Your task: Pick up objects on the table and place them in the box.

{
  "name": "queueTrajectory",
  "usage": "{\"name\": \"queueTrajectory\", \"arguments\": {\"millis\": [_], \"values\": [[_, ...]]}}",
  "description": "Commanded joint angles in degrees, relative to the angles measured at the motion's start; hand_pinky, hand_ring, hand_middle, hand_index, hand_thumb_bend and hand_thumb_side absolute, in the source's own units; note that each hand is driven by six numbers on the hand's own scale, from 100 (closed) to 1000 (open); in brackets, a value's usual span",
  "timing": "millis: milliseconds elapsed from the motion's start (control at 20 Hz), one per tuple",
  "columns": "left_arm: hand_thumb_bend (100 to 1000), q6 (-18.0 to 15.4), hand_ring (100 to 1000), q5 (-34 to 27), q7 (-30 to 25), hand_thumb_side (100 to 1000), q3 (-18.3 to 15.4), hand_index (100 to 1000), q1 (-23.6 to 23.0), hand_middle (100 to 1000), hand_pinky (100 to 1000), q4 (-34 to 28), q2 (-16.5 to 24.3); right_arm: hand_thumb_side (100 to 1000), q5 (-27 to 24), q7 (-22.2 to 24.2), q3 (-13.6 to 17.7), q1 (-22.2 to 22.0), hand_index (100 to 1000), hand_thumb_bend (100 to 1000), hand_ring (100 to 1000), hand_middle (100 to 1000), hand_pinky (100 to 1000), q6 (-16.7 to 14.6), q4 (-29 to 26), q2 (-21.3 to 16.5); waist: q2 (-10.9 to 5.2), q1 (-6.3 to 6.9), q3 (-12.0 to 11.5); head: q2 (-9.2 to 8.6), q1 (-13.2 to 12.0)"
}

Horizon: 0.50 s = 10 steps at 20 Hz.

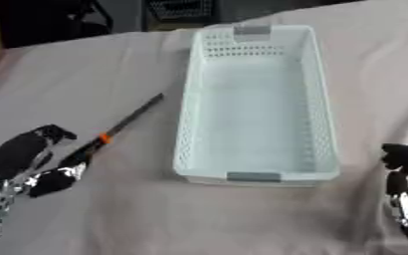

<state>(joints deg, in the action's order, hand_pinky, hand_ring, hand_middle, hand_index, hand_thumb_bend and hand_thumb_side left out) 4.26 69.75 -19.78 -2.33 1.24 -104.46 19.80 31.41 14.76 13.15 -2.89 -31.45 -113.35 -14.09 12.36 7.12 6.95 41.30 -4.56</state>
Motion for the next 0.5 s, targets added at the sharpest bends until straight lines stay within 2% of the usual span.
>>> {"name": "queueTrajectory", "arguments": {"millis": [50, 300, 450, 500], "values": [[498, -0.6, 833, 2.4, -0.1, 651, -0.1, 808, -0.1, 796, 828, -0.6, 0.7, 772, 0.2, 0.0, 0.2, 0.0, 793, 100, 540, 577, 431, -0.2, -1.2, -0.7, -0.67, -0.23, 0.1, -0.48, -0.2], [499, -0.8, 834, 5.6, 0.6, 638, 0.5, 796, -0.3, 797, 826, 0.1, 0.5, 773, 0.2, 0.1, 0.2, 0.1, 793, 100, 540, 577, 431, -0.3, -1.2, -0.7, -0.59, -0.24, 0.1, -0.42, -0.3], [461, -0.8, 830, 5.8, 0.8, 621, 0.5, 790, -0.3, 793, 824, 0.7, 0.4, 772, 0.2, 0.1, 0.2, 0.1, 793, 100, 540, 577, 431, -0.3, -1.2, -0.7, -0.57, -0.25, 0.1, -0.42, -0.4], [422, -0.6, 824, 5.5, 0.8, 604, 0.4, 788, -0.4, 786, 822, 1.0, 0.3, 772, 0.2, 0.1, 0.2, 0.1, 793, 100, 540, 577, 431, -0.3, -1.2, -0.6, -0.57, -0.25, 0.1, -0.42, -0.4]]}}
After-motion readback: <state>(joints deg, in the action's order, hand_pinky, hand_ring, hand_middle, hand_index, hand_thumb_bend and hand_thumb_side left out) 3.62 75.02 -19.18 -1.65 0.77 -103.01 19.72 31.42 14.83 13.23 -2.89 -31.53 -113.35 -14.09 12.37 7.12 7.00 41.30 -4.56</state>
